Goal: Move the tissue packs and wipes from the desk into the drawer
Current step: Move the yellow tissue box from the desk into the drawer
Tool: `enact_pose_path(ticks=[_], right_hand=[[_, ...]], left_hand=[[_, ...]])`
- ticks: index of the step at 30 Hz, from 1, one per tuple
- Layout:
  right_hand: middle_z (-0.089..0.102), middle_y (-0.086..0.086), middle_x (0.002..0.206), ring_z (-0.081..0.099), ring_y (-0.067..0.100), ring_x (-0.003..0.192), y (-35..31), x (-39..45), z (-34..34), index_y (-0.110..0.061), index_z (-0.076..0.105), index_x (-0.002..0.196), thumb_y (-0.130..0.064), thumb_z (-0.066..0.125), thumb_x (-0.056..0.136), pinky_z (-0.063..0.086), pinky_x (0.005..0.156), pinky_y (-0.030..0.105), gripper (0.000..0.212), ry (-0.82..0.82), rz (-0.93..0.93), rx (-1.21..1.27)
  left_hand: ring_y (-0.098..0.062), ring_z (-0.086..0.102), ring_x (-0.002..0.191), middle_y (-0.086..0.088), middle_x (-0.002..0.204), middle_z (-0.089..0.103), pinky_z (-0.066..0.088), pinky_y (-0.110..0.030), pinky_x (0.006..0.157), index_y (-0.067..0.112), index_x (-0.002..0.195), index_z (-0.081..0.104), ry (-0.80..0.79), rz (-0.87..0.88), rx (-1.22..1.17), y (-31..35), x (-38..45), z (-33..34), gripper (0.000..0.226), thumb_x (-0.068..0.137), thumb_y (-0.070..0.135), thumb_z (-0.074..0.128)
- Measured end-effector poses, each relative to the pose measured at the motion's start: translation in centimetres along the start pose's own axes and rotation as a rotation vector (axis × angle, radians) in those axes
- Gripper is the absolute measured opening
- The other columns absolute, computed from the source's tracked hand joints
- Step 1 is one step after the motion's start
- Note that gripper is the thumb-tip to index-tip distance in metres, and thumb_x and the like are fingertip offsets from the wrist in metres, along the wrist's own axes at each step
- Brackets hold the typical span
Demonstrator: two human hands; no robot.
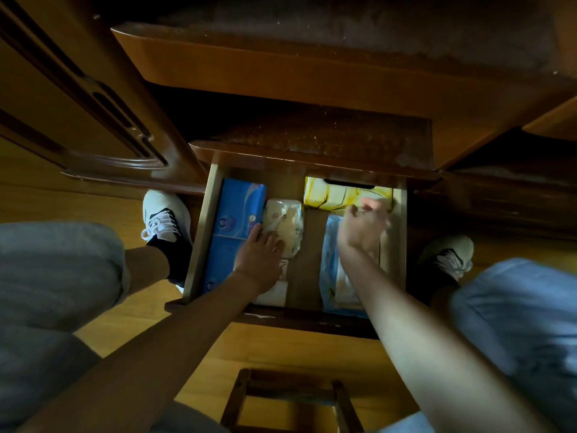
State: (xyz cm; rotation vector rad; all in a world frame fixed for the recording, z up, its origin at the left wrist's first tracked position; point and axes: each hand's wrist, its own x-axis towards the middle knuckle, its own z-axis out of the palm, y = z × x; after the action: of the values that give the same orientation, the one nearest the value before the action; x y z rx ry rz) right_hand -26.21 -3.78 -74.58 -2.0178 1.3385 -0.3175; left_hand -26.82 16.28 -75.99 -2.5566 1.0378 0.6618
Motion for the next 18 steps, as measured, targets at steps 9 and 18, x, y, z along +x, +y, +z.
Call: enact_pose_path(ticks=[9, 18], right_hand=[[0.032, 0.0, 0.165, 0.021, 0.027, 0.154, 1.2, 4.7, 0.2, -0.031, 0.021, 0.16, -0.053, 0.048, 0.101, 0.018, 0.122, 0.052, 0.069, -0.384, -0.699, -0.811], [0.042, 0.009, 0.158, 0.036, 0.032, 0.147, 3.1, 4.4, -1.2, -0.031, 0.017, 0.162, -0.041, 0.062, 0.099, 0.035, 0.114, 0.051, 0.078, -0.292, -0.826, -0.926]], left_hand=[[-0.031, 0.029, 0.149, -0.014, 0.157, 0.037, 0.002, -0.053, 0.126, 0.013, 0.149, 0.041, 0.028, 0.013, -0.024, -0.3, -0.4, -0.3, 0.058, 0.097, 0.038, 0.044], [-0.032, 0.036, 0.145, -0.012, 0.155, 0.039, 0.005, -0.052, 0.126, 0.015, 0.149, 0.04, 0.023, 0.012, 0.01, -0.2, -0.3, -1.0, 0.058, 0.099, 0.044, 0.044]])
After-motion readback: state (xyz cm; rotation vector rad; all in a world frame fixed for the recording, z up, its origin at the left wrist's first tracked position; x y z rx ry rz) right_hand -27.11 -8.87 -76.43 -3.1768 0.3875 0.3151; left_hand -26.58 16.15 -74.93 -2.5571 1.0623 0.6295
